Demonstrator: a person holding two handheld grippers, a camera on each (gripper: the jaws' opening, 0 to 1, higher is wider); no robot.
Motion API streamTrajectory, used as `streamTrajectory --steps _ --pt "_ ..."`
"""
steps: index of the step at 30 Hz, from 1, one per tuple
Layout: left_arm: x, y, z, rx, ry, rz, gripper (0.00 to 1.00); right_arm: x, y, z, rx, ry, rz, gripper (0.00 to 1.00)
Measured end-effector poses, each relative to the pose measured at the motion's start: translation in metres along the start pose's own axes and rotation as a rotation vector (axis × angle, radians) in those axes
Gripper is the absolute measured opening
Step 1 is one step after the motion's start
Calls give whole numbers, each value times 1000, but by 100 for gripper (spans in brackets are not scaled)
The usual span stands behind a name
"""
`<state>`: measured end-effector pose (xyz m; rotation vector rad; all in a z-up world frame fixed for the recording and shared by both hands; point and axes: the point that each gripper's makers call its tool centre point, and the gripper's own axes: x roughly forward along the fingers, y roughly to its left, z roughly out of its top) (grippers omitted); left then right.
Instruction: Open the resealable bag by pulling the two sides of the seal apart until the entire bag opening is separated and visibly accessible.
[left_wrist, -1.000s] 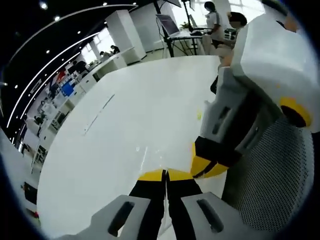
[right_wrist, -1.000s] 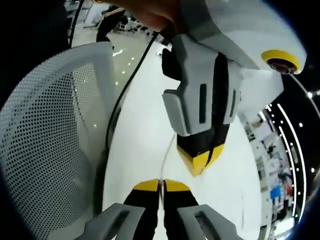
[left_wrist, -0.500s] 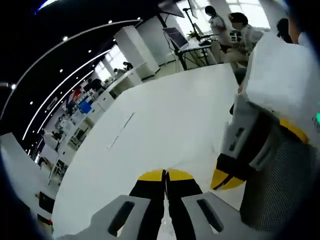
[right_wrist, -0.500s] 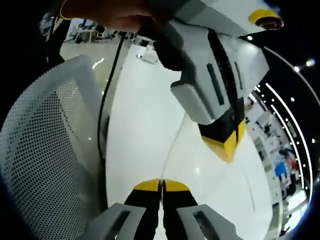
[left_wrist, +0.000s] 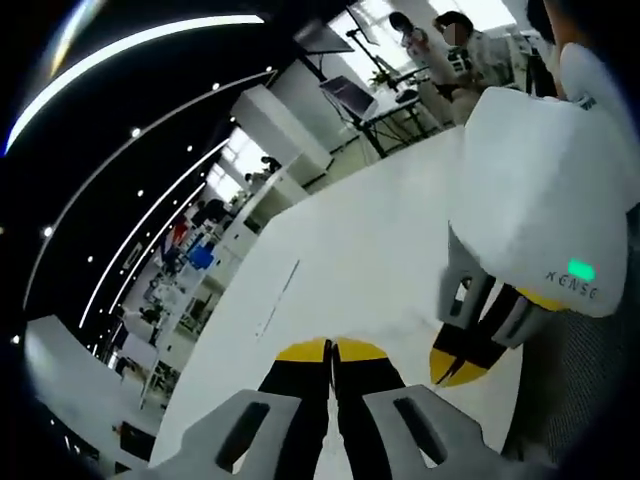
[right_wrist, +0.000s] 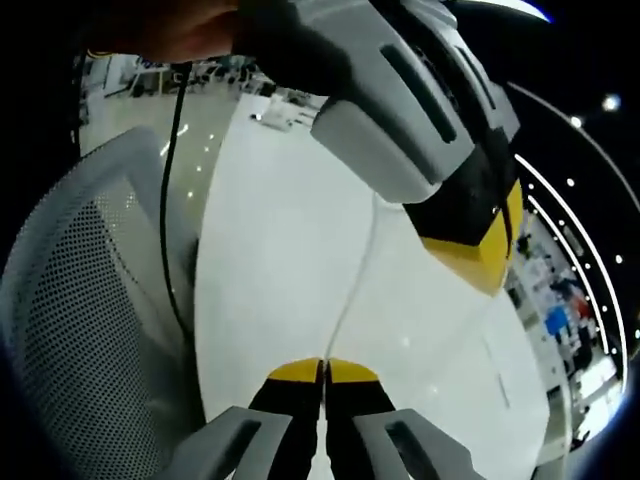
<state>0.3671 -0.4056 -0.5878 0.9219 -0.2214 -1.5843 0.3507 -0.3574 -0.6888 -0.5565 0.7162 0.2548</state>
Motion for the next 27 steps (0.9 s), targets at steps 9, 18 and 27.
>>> streamTrajectory --steps 9,18,27 --pt "4 -12 -14 -2 37 -50 0 -5 5 1 65 -62 -4 0" --pt "7 -52 -39 -16 86 -165 0 -15 10 -9 169 -78 13 3" --pt "10 -77 -58 -28 140 -236 0 -39 30 -21 278 -71 41 6"
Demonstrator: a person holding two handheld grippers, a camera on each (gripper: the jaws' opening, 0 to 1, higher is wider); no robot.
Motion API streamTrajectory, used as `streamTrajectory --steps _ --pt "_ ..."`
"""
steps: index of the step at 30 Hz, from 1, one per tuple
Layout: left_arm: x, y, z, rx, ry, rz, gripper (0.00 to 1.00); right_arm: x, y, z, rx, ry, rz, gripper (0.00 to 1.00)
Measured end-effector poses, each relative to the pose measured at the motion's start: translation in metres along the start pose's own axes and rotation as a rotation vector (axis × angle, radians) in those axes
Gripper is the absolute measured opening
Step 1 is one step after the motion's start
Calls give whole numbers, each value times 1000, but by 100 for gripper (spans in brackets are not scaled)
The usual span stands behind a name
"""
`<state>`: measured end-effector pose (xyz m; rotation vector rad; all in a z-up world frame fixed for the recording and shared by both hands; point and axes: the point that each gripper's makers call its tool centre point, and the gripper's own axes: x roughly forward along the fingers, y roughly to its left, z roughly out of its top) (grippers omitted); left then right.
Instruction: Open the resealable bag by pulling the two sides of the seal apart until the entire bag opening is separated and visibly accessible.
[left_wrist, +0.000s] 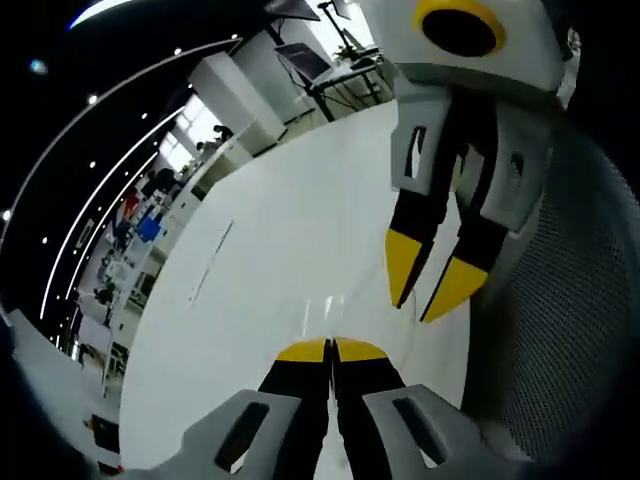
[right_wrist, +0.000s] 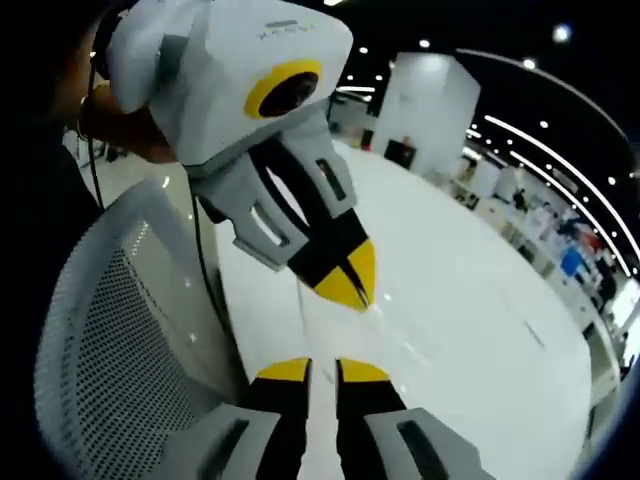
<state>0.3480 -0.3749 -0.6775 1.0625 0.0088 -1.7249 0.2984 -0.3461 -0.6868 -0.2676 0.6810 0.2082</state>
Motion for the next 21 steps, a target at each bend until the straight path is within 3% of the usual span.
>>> streamTrajectory --steps 4,8,12,17,21 --pt "3 -7 -6 -47 -8 -32 0 -12 -2 -6 91 -19 -22 9" --pt "8 -11 -17 -38 20 -45 0 -23 -13 -8 202 -68 -71 18" --pt "9 -13 -22 -36 20 -53 0 -33 -27 -11 234 -120 -153 32" --pt "13 -17 -27 9 31 -75 0 -40 -32 -15 301 -149 -199 62" --pt "18 -17 -31 -12 41 -90 0 -49 -39 -20 350 -167 -240 66"
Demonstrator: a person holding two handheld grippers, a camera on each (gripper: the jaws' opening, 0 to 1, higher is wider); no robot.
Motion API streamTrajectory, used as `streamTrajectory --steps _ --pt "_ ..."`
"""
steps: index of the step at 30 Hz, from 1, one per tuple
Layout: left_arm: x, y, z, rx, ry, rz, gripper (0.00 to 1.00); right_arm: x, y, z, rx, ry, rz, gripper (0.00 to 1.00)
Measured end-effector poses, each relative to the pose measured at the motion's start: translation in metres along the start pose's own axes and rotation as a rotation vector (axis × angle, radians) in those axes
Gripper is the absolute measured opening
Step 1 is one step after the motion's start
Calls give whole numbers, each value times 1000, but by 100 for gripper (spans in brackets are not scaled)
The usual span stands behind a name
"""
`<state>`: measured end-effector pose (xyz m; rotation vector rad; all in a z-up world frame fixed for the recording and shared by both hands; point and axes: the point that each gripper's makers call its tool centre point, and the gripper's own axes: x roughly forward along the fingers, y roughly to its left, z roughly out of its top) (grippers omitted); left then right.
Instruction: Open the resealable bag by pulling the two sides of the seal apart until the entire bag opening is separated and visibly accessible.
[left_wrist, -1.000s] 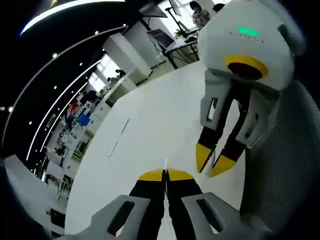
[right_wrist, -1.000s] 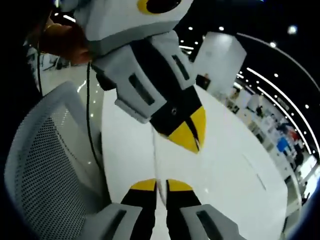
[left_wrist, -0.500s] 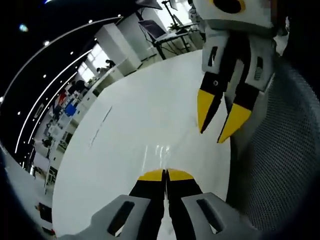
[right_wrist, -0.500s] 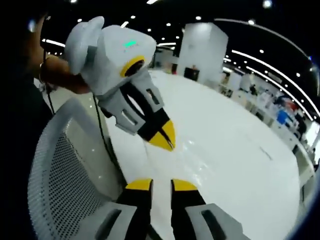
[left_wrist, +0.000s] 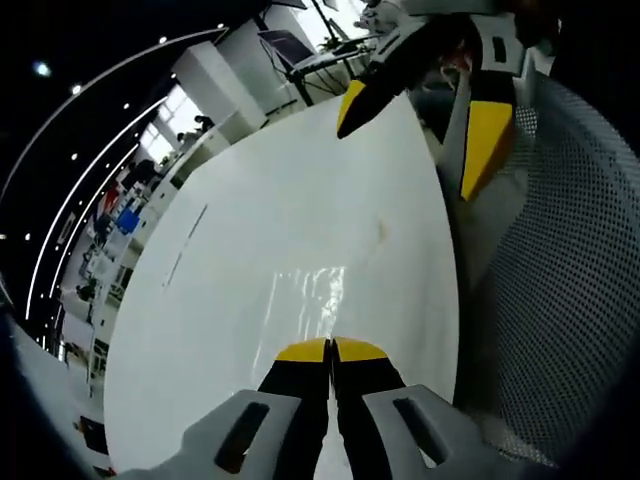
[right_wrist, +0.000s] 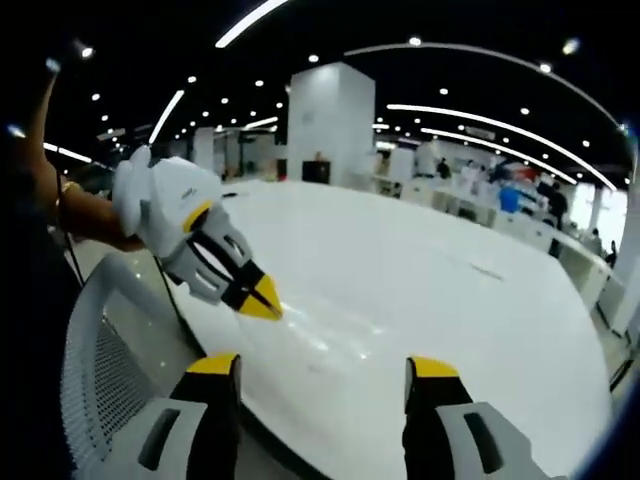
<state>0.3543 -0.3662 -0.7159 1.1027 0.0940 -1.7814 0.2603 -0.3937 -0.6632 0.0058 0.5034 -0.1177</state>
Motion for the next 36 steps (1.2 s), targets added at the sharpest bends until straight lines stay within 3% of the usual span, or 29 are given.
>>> streamTrajectory --steps 4,11,24,30,36 --pt "8 3 -8 -1 31 -6 0 -6 -7 -6 57 -5 -19 68" --pt "23 22 -15 -28 58 11 0 -16 -7 -8 68 -5 -33 71" --pt "55 67 -16 -69 82 70 0 -31 -23 -15 175 -36 -95 69" --pt "72 94 -13 -65 91 78 0 -30 -28 -14 220 -58 -111 67" --pt "90 109 -12 -62 112 74 0 -30 -31 -14 263 -76 -119 69"
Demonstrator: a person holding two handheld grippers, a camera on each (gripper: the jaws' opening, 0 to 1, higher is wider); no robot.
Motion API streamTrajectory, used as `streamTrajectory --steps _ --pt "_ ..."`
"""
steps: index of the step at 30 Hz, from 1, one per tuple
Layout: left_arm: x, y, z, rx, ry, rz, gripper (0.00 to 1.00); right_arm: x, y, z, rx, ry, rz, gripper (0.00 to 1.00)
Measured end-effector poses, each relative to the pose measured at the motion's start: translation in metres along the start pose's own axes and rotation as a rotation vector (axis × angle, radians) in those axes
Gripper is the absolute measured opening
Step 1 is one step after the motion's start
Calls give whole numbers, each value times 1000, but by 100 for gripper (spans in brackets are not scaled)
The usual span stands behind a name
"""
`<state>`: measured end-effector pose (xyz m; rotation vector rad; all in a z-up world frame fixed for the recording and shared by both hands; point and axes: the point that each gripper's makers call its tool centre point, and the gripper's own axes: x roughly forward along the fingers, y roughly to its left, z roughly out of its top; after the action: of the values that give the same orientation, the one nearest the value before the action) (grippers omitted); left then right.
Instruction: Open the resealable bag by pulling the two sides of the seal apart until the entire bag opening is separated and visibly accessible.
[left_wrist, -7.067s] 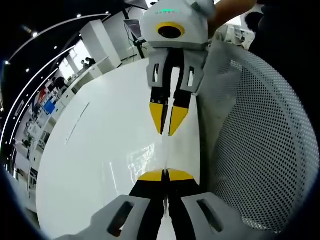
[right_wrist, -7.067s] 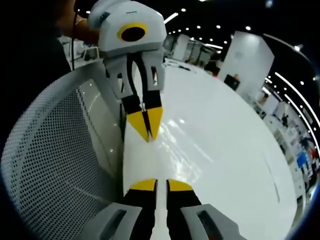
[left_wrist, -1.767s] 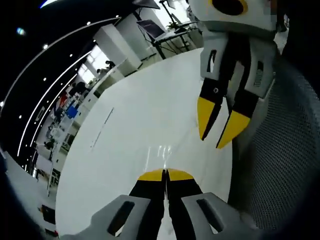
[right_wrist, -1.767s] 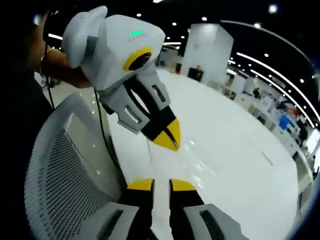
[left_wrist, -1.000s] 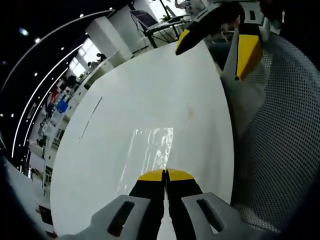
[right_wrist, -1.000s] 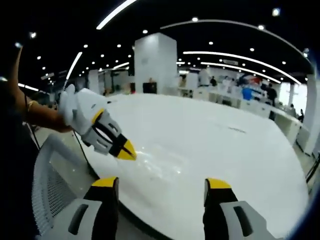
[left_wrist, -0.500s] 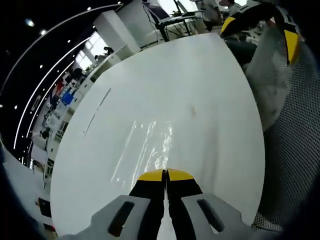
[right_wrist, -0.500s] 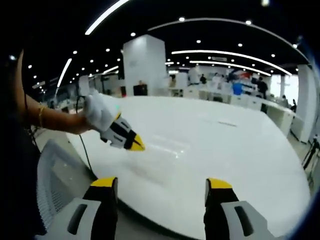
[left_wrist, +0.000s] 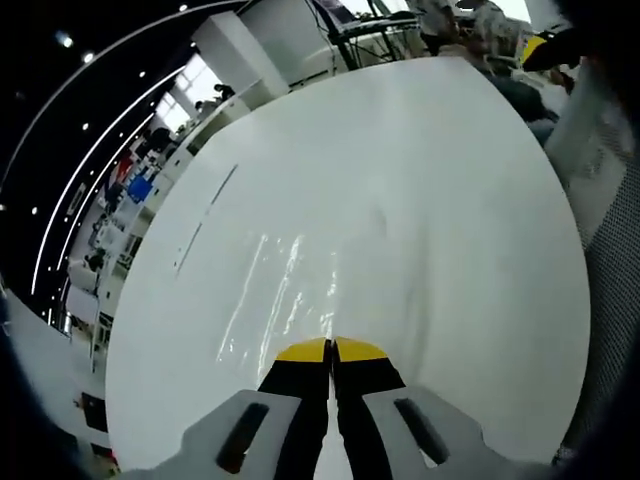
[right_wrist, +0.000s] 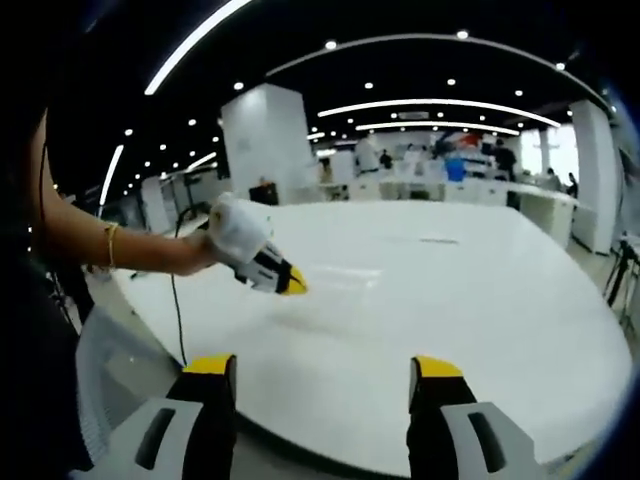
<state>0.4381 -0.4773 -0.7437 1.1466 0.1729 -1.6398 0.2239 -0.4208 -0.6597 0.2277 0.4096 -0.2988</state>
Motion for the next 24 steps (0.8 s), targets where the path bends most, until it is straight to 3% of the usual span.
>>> streamTrajectory --steps 13,22,24 --pt "32 42 5 -32 44 59 0 2 -1 -3 8 5 -5 67" --pt "48 49 3 -37 62 44 0 2 -2 -5 21 14 -4 66" --pt "50 51 4 -56 44 51 0 3 -4 -5 19 21 -14 66"
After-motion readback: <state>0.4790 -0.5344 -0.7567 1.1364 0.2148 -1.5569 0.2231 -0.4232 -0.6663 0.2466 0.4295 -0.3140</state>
